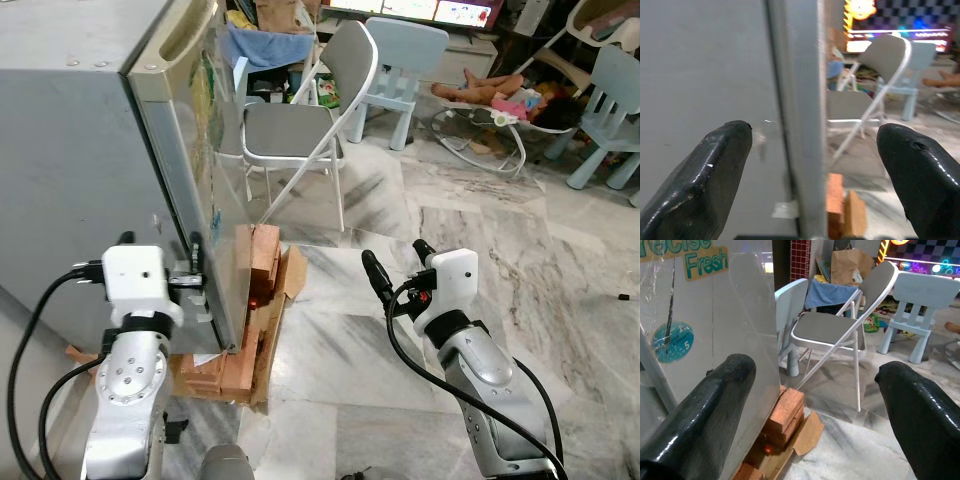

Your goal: Restocking fridge

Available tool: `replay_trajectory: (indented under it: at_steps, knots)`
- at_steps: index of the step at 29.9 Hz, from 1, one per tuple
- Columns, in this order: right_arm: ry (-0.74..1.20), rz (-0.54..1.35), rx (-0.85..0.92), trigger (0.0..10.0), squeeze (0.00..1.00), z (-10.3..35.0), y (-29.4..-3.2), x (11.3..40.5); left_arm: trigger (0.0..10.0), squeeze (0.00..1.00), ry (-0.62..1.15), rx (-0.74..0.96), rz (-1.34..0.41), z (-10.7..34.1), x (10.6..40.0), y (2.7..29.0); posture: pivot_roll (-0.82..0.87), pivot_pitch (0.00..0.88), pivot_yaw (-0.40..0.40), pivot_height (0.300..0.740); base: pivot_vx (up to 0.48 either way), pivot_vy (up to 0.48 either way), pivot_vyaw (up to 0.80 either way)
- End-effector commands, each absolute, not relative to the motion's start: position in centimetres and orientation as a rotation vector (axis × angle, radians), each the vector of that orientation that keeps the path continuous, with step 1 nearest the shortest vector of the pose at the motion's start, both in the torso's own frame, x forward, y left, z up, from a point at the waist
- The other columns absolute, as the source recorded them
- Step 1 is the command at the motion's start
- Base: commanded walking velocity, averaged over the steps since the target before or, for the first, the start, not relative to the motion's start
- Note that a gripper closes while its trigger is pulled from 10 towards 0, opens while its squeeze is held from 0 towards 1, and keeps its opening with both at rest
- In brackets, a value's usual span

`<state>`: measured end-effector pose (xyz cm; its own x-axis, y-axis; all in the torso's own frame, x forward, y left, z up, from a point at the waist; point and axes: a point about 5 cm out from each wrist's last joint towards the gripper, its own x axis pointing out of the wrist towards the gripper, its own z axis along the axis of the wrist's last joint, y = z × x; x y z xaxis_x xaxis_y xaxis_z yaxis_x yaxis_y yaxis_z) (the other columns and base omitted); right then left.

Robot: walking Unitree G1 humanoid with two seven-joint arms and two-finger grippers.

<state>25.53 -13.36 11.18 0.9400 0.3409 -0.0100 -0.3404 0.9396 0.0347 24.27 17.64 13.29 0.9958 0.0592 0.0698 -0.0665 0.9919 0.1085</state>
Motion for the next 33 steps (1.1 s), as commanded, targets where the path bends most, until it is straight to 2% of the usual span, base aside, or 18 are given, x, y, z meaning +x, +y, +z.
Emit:
replay_trajectory:
  at_steps: [1, 6, 17, 32, 33]
  knots:
    - [0.01, 0.337, 0.033, 10.0, 0.0, 11.5, -13.7, 25.5, 10.0, 0.0, -0.054, 0.115, 0.046, 13.2, 24.7, 17.4, 0.14, 0.074, -0.087, 0.74, 0.0, 0.0, 0.0]
    - [0.015, 0.338, 0.035, 10.0, 0.0, 11.5, -13.7, 25.3, 10.0, 0.0, -0.065, 0.121, 0.049, 13.6, 25.9, 17.5, 0.12, 0.087, -0.09, 0.74, 0.0, 0.0, 0.0]
    - [0.049, 0.321, 0.022, 10.0, 0.0, 11.7, -14.6, 23.7, 10.0, 0.0, -0.062, 0.116, 0.019, 14.2, 30.4, 17.6, 0.06, 0.121, -0.075, 0.74, 0.0, 0.0, 0.0]
    - [0.148, 0.331, 0.005, 10.0, 0.0, 10.4, -15.2, 22.2, 10.0, 0.0, -0.05, 0.124, 0.019, 14.1, 33.0, 17.4, 0.05, 0.121, -0.067, 0.74, 0.0, 0.0, 0.0]
    - [0.169, 0.345, 0.009, 10.0, 0.0, 10.1, -15.1, 22.0, 10.0, 0.0, -0.056, 0.109, -0.021, 14.5, 33.5, 16.5, 0.06, 0.117, -0.068, 0.74, 0.0, 0.0, 0.0]
